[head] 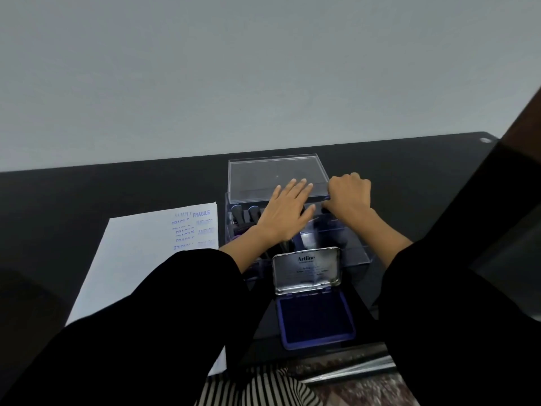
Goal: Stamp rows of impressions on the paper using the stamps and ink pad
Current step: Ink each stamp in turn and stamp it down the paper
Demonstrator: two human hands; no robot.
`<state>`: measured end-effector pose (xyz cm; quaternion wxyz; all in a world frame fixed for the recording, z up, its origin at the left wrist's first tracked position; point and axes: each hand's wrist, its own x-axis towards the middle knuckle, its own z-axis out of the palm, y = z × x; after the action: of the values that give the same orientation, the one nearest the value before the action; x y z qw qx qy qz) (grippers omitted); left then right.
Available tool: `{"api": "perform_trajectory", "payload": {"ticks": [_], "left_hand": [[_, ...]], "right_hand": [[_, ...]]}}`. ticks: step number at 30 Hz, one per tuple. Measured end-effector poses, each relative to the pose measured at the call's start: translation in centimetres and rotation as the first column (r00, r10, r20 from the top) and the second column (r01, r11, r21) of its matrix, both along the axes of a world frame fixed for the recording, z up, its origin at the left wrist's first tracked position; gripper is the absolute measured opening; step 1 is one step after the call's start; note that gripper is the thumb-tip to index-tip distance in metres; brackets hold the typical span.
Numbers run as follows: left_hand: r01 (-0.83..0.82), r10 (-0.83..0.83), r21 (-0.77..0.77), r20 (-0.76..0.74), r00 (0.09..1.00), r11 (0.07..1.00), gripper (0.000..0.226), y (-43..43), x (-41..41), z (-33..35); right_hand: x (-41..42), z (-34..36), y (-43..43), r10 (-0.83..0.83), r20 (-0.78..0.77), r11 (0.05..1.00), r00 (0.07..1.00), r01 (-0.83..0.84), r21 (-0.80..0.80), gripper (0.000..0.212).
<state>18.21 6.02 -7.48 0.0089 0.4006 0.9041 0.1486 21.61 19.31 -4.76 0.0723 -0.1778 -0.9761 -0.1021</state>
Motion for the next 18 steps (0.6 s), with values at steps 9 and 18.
{"api": "perform_trajectory", "payload": {"ticks": [9,18], "left_hand": [[0.001,-0.01,0.133,0.07,0.997,0.991,0.049,-0.6,0.3,0.2],[-0.012,-0.003,0.195,0.076,0.997,0.981,0.047,-2.5,0.3,1.2]], "right_hand": [[-1.2,0.6,-1.4,0.076,0.027,0.907,0.997,-0.058,-0.418,0.021],[-1.7,-0.2,-2.5,0.013,0.105,0.863,0.994,0.042,-0.504,0.034]]}}
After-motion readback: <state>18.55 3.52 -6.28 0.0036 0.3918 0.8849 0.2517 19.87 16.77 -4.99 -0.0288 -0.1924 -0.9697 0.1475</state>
